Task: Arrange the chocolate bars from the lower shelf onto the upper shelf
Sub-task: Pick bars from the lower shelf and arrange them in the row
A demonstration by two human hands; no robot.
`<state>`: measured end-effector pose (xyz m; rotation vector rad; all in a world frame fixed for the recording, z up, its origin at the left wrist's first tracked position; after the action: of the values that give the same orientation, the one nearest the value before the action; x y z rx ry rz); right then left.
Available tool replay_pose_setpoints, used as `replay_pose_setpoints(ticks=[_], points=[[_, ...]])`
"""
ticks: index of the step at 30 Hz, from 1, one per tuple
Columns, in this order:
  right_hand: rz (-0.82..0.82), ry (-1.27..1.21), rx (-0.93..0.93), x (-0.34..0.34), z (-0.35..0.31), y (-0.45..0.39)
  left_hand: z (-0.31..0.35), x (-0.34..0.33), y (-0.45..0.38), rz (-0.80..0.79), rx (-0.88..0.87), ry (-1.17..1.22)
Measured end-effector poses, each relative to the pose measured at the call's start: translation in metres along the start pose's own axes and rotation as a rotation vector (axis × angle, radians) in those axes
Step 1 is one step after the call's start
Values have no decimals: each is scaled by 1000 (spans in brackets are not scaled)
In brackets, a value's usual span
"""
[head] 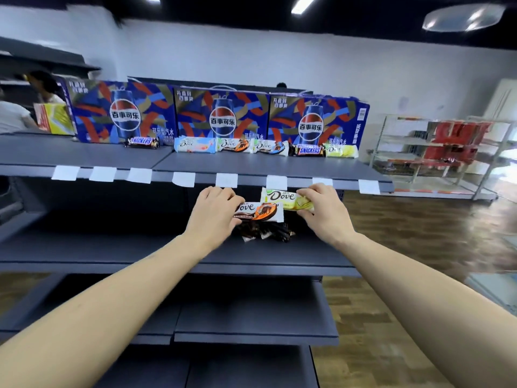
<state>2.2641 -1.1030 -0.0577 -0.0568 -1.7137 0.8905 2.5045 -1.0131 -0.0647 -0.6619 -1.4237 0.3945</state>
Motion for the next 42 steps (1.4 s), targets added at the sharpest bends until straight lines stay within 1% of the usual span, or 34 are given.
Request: replay_pose_setpoints(ticks=[9, 16, 20, 28, 38, 42], points=[[59, 82, -48, -12, 17, -89, -50, -9, -84, 84, -11, 24], [35, 116, -77, -42, 25, -146, -101, -35, -134, 49, -1, 7], [28, 95, -80, -59, 28, -171, -125, -49, -157, 24, 36, -13], [39, 100, -24, -85, 48, -224, -145, -73, -199, 23, 102, -43], [28, 28, 72, -115, 63, -270, -161, -100, -231, -56, 245, -171], [33, 19, 76, -124, 64, -285, -171, -114, -242, -67, 286, -182]])
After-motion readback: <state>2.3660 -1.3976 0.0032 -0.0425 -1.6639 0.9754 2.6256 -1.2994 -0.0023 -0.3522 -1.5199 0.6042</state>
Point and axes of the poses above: each hand's wrist, its own y-axis away from the middle knuckle, its own x-axis out of the back of the hand, z = x × y, the point moved 2 cm from there along -y, towards the middle knuckle, and after that the axes turned 12 degrees about y, right-handed, at the moved point
